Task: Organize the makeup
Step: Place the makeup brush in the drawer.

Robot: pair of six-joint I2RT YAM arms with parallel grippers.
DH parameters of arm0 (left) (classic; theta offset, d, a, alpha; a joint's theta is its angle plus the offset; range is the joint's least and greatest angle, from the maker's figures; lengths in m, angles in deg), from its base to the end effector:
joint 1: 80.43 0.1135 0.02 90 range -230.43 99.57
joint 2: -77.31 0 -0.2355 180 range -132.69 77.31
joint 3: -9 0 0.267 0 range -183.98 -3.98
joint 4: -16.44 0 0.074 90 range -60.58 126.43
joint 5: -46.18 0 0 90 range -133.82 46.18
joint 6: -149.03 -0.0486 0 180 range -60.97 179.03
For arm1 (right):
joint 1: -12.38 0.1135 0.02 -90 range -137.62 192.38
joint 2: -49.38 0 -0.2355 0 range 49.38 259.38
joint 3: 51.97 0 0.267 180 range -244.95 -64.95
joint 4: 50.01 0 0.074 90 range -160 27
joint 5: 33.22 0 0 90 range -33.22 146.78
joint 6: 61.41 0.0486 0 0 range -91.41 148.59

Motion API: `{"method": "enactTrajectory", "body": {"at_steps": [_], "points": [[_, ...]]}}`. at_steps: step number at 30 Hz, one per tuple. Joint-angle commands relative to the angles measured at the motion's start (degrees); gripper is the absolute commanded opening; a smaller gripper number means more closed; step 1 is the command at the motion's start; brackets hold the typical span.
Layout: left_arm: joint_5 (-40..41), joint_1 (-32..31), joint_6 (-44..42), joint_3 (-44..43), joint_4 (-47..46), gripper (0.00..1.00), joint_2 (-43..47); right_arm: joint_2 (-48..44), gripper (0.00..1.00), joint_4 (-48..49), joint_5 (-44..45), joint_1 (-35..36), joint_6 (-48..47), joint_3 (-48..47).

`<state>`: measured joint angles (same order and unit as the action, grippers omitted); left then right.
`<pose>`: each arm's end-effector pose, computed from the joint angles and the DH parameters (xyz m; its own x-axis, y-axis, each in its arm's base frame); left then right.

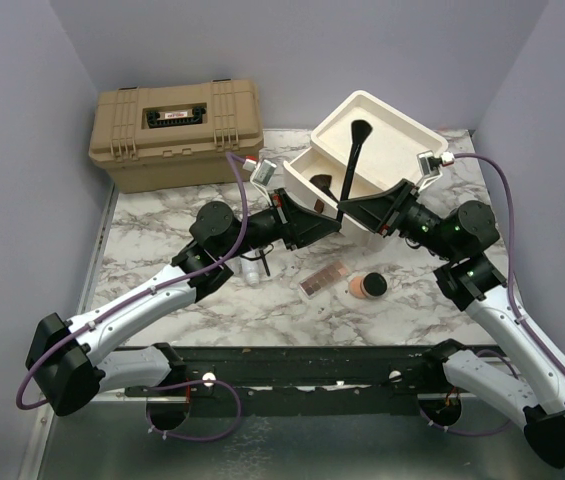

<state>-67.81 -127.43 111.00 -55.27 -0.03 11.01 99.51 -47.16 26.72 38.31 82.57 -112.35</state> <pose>0.1948 -0.2379 0.3492 -0.6331 -0.3763 -0.6765 0.7110 0.0628 -0.7003 0.2095 0.1289 0.3681 -0.5411 0.5153 -0.6646 -0.6454 0.2521 0.7210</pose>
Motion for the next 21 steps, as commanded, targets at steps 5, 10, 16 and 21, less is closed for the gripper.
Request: {"method": "enactTrajectory", "body": {"at_steps": [5, 10, 16, 21], "points": [[-1.5, -0.3, 1.5, 0.6, -3.3, 0.0, 0.1, -0.4, 0.38, 2.0, -0.4, 0.5, 1.5, -0.6], [-1.7, -0.2, 1.7, 0.6, -3.3, 0.0, -0.2, -0.4, 0.34, 1.7, 0.6, 0.5, 1.9, -0.6], [-2.0, -0.2, 2.2, 0.8, -3.3, 0.0, -0.5, -0.6, 0.34, 2.3, 0.0, 0.6, 2.7, -0.2], [-1.5, -0.2, 2.2, 1.0, -3.3, 0.0, -0.8, -0.5, 0.39, 2.6, -0.3, 0.6, 2.8, -0.2]]}}
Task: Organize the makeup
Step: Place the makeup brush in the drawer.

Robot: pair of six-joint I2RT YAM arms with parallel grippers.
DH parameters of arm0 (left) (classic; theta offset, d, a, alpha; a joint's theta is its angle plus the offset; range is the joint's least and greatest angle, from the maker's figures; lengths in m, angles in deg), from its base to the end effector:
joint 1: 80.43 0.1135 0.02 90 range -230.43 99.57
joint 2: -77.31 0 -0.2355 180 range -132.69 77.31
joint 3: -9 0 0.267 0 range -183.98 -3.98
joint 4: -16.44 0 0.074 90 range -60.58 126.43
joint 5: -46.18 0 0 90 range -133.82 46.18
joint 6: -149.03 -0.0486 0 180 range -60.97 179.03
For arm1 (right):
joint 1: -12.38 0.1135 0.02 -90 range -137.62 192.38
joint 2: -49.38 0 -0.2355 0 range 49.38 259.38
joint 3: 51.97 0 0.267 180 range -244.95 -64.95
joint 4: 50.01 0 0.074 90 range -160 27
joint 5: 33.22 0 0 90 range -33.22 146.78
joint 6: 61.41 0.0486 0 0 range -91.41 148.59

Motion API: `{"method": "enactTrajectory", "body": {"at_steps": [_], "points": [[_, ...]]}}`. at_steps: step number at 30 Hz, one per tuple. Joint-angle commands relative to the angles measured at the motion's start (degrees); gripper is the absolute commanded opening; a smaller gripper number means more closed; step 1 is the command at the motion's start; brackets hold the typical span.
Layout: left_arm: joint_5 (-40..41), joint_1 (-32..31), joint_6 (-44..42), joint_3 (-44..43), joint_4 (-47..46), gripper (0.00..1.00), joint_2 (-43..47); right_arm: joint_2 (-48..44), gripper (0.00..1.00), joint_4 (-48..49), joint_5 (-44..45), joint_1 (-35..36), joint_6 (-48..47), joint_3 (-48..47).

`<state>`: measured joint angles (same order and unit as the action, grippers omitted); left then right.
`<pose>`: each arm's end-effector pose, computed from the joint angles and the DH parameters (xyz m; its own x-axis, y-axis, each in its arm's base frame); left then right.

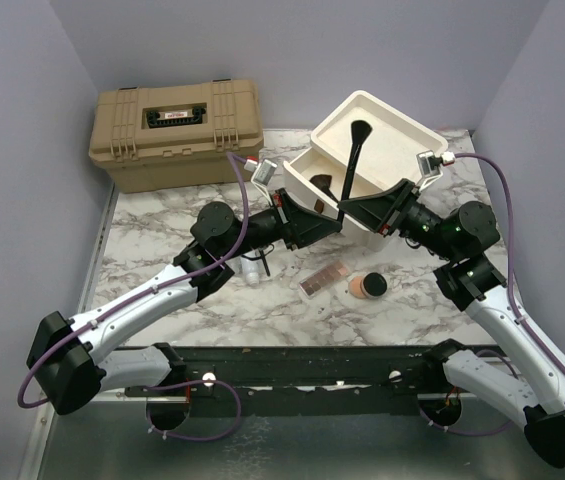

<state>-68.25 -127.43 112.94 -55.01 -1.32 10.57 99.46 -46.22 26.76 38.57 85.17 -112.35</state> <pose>0.1953 -0.2389 0.3478 -0.6540 -0.3774 -0.6556 0.6956 0.0404 -0.7173 0.2084 0.1296 0.3701 -0.5621 0.5289 -0.6359 -0.6326 0.2203 0.7425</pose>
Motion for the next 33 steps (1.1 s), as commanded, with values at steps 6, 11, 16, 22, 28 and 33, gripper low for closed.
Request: {"method": "enactTrajectory", "body": {"at_steps": [6, 11, 16, 22, 28, 33], "points": [[-0.6, -0.3, 0.1, 0.9, -2.0, 0.0, -0.5, -0.2, 0.38, 1.9, -0.3, 0.3, 0.4, 0.1], [-0.9, -0.3, 0.0, 0.8, -2.0, 0.0, -0.7, -0.6, 0.31, 3.7, -0.7, 0.3, 0.2, 0.9], [-0.5, -0.2, -0.1, 0.9, -2.0, 0.0, -0.6, -0.8, 0.2, 3.3, -0.5, 0.3, -0.6, 1.0], [0.1, -0.3, -0.2, 1.2, -2.0, 0.0, -0.6, -1.1, 0.06, 2.1, 0.9, 0.3, -0.7, 1.8], [0.2, -0.2, -0.4, 1.1, -1.8, 0.01, -1.4, -0.9, 0.03, 0.6, 1.3, 0.3, -1.0, 1.7], [2.0, -0.3, -2.5, 0.0, 3.5, 0.34, -1.4, -0.7, 0.01, -3.5, 3.0, 0.3, -2.8, 0.7]]}}
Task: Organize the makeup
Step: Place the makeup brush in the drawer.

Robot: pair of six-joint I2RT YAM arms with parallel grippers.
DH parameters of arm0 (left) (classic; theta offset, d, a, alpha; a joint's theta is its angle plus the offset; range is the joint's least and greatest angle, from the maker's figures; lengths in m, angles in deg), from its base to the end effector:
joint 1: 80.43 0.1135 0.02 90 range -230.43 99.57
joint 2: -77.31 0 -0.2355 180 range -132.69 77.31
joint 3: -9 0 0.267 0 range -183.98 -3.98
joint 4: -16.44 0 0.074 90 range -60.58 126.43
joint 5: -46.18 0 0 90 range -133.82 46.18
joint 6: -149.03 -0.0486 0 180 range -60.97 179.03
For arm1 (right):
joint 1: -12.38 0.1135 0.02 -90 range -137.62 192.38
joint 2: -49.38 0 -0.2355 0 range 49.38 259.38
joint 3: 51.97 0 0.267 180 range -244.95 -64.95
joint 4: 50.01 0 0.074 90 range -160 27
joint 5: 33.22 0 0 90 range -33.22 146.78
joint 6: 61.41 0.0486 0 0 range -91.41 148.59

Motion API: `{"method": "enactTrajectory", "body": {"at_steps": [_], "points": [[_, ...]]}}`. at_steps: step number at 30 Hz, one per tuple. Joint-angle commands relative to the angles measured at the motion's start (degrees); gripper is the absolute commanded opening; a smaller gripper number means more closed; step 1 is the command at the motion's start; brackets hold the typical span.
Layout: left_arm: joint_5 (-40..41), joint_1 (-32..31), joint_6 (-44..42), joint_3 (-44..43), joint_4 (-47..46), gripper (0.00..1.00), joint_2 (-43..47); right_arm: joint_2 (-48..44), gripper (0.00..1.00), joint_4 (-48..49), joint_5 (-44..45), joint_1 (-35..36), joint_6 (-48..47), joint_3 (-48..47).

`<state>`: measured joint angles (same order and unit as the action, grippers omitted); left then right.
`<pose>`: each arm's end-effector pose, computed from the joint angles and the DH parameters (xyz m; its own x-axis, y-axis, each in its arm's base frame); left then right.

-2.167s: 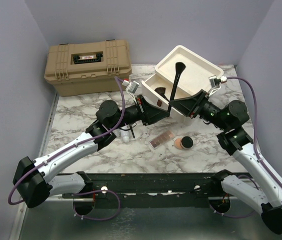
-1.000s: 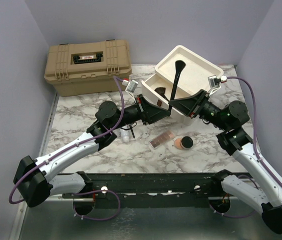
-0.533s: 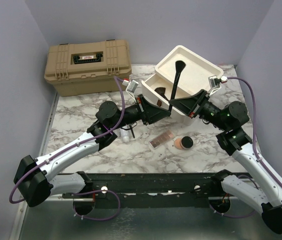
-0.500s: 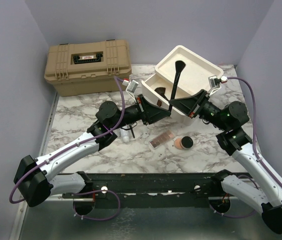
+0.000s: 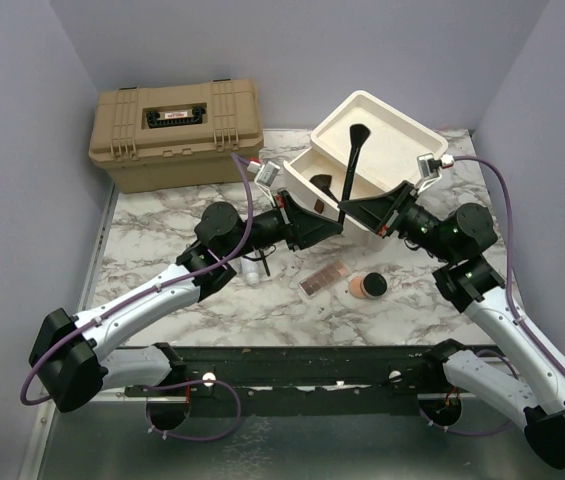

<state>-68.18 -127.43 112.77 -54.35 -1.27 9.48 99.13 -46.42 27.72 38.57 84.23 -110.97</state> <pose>0.1984 -0.2422 0.3378 -0.6657 -0.3632 -0.6519 0.6819 0.0588 -0.7291 0.2094 0.1293 0.3620 -0.5567 0.5303 -0.6394 -0.6222 0.2438 0.7439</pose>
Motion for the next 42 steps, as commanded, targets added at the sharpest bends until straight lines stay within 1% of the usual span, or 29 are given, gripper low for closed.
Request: {"method": "enactTrajectory", "body": {"at_steps": [1, 2, 3, 6, 9, 11, 13, 16, 18, 20, 24, 27, 30, 31, 33, 38, 40, 42], "points": [[2.6, -0.3, -2.5, -0.9, 4.8, 0.42, -0.2, -0.2, 0.0, -4.3, 2.5, 0.3, -2.0, -0.6], [3.2, -0.2, -3.0, -1.3, 5.9, 0.5, -0.2, -0.1, 0.0, -5.2, 3.1, 0.3, -2.1, -0.5], [3.5, -0.3, -3.8, -1.8, 7.5, 0.55, -0.1, 0.0, 0.0, -5.7, 3.1, 0.3, -2.3, -0.4], [4.4, -0.3, -7.7, -4.3, 13.9, 0.62, 0.1, 0.0, 0.0, -6.7, 3.6, 0.3, -2.8, 0.0], [8.2, -0.2, -12.2, -6.9, 22.0, 0.67, 1.1, -0.3, 0.01, -9.6, 6.1, 0.3, -3.9, -0.3], [12.3, -0.2, -14.2, -7.4, 25.5, 0.72, 2.3, 0.0, 0.0, -12.8, 7.9, 0.3, -6.3, -1.3], [14.8, -0.2, -15.2, -7.0, 27.0, 0.76, 3.6, 1.1, 0.01, -18.5, 10.5, 0.3, -9.5, -3.8], [15.5, -0.2, -15.6, -6.8, 28.1, 0.77, 4.0, 4.8, 0.01, -31.8, 16.6, 0.3, -18.7, -11.7], [15.7, -0.2, -15.6, -6.8, 29.2, 0.78, 3.7, 7.4, 0.01, -37.8, 18.8, 0.3, -24.4, -16.6], [16.6, -0.2, -15.6, -6.8, 30.2, 0.78, 3.4, 9.4, 0.03, -40.9, 18.7, 0.3, -29.2, -20.3], [18.4, -0.2, -15.7, -6.9, 32.0, 0.78, 3.3, 12.6, 0.04, -44.7, 17.1, 0.3, -35.1, -24.7], [19.8, -0.3, -16.0, -7.3, 33.9, 0.79, 3.5, 15.8, 0.04, -49.5, 16.1, 0.3, -40.2, -29.1], [25.0, -0.2, -15.6, -7.4, 36.5, 0.82, 4.4, 18.3, 0.04, -53.4, 15.5, 0.3, -44.9, -33.1], [26.6, -0.2, -15.6, -7.3, 36.9, 0.85, 5.0, 18.9, 0.04, -54.2, 15.3, 0.3, -46.6, -34.2], [28.6, 0.0, -15.6, -6.9, 37.6, 0.88, 5.5, 20.7, 0.04, -56.8, 16.2, 0.3, -49.0, -36.1], [31.4, 0.1, -14.6, -6.4, 39.5, 0.93, 6.0, 28.5, 0.05, -63.9, 19.2, 0.3, -51.8, -42.7], [31.5, 0.6, -13.3, -6.1, 39.9, 0.97, 6.3, 30.8, 0.05, -65.8, 20.8, 0.6, -52.4, -45.2], [30.4, 1.1, -12.9, -6.1, 39.8, 0.98, 6.2, 33.3, 0.05, -67.5, 22.3, 1.1, -52.1, -48.2]]}}
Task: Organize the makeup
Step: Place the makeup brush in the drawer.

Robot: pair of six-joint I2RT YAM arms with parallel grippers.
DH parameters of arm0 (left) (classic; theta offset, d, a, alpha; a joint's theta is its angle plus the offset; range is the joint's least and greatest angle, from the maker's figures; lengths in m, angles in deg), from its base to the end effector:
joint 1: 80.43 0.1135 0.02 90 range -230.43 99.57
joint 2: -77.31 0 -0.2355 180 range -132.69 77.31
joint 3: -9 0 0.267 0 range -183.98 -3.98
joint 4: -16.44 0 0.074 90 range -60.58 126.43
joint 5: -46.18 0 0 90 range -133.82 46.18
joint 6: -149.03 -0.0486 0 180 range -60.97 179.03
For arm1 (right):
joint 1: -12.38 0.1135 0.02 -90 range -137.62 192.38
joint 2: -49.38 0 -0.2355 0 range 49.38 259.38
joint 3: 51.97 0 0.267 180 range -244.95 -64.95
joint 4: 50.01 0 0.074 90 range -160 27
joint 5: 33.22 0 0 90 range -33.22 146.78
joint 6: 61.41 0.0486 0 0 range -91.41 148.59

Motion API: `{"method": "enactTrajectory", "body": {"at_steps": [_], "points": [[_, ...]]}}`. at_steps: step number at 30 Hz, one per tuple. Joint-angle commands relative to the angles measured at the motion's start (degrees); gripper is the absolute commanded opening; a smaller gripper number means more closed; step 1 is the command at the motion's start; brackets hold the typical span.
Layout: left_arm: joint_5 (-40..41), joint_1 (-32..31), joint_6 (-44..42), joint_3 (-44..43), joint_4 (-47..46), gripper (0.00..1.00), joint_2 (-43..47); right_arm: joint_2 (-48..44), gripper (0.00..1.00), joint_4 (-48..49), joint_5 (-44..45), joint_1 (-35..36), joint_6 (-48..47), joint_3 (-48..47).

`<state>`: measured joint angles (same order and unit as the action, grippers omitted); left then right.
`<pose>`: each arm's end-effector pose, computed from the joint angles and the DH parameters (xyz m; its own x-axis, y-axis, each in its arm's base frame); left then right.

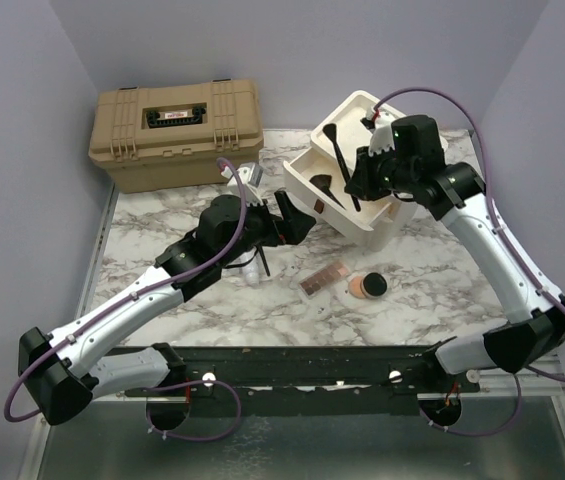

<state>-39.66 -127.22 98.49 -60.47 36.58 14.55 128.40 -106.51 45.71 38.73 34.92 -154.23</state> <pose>0.2056 -0.2137 0.3256 -0.5541 -0.3360 -0.7617 0.4229 0.6745 -0.6052 0.2846 0.1514 0.3833 -0.5523 -0.1528 -0.8195 -0.5218 0.8301 0.1969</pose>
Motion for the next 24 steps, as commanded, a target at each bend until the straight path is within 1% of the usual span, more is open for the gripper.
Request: {"method": "enactTrajectory", "body": {"at_steps": [1, 5, 6, 10, 14, 18, 21, 24], "points": [[1.4, 1.2, 1.3, -0.1, 2.0, 0.98, 1.1, 5.4, 0.05, -8.6, 4.1, 1.3, -3.2, -6.3], [0.3, 2.3, 1.7, 0.3, 2.0, 0.99, 1.1, 9.5, 0.06, -12.8, 6.1, 3.1, -5.8, -9.7], [0.1, 2.5, 2.0, 0.4, 2.0, 0.99, 1.1, 10.5, 0.06, -13.6, 7.0, 3.6, -7.6, -10.2], [-0.6, 3.1, 1.7, 0.4, 2.0, 0.99, 0.7, 13.3, 0.06, -15.2, 9.6, 4.2, -8.6, -11.3], [-1.6, 3.4, 1.2, 0.1, 1.9, 0.99, 0.7, 14.5, 0.07, -15.1, 10.9, 4.2, -9.0, -11.5], [-1.8, 3.7, 1.0, 0.3, 1.8, 0.99, 0.6, 14.7, 0.07, -13.3, 10.9, 4.4, -8.8, -9.6], [-2.2, 3.8, 0.9, 0.3, 1.8, 0.99, 0.4, 15.2, 0.07, -13.2, 14.6, 4.4, -9.3, -9.6], [-2.6, 3.9, 0.7, 0.2, 1.7, 0.99, 0.0, 15.4, 0.08, -13.1, 15.5, 4.4, -9.6, -10.1]]}}
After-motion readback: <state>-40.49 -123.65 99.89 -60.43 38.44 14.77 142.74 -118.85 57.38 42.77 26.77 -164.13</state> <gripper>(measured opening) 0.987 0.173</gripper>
